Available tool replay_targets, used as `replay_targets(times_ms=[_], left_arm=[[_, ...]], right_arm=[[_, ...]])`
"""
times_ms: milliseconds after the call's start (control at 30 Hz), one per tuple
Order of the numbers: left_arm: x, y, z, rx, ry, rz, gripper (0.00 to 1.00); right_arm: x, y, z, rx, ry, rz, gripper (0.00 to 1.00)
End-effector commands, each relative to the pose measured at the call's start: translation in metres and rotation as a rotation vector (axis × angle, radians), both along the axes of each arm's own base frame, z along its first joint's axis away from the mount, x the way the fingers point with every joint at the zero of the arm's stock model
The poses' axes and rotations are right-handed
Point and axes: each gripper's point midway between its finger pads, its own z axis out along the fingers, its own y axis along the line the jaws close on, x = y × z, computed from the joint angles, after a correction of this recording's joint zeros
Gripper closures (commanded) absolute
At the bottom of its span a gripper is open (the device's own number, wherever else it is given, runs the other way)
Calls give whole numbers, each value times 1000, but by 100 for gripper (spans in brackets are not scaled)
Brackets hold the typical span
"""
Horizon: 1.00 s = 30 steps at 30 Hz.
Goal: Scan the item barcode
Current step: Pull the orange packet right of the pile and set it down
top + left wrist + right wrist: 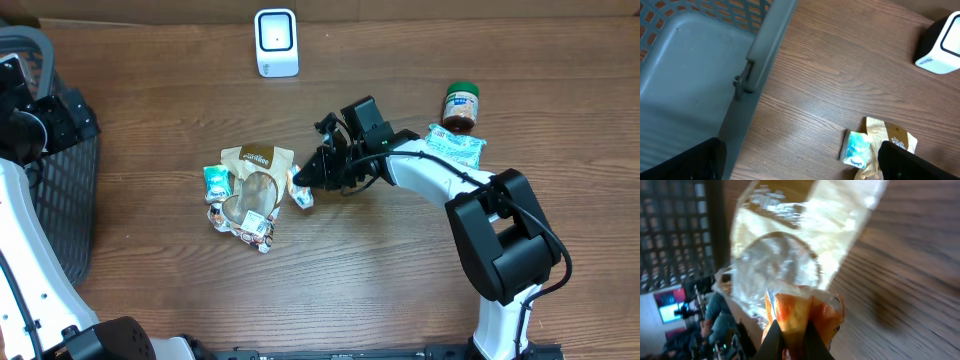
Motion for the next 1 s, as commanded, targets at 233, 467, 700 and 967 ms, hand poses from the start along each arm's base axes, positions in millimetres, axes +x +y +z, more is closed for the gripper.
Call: replay_targets(times_ms=[233,467,700,967], left_arm=[[2,-1,10,-1,-29,1,0],[2,-1,10,-1,-29,1,1],[2,-1,10,-1,-29,1,0],[2,-1,10,-1,-29,1,1]], right_arm=[[9,-13,-31,-117,23,-88,96],[13,-28,-40,-156,52,-122,79],[23,-72,-47,-197,117,-191,69],[33,-123,-42,-359,99,-174,58]])
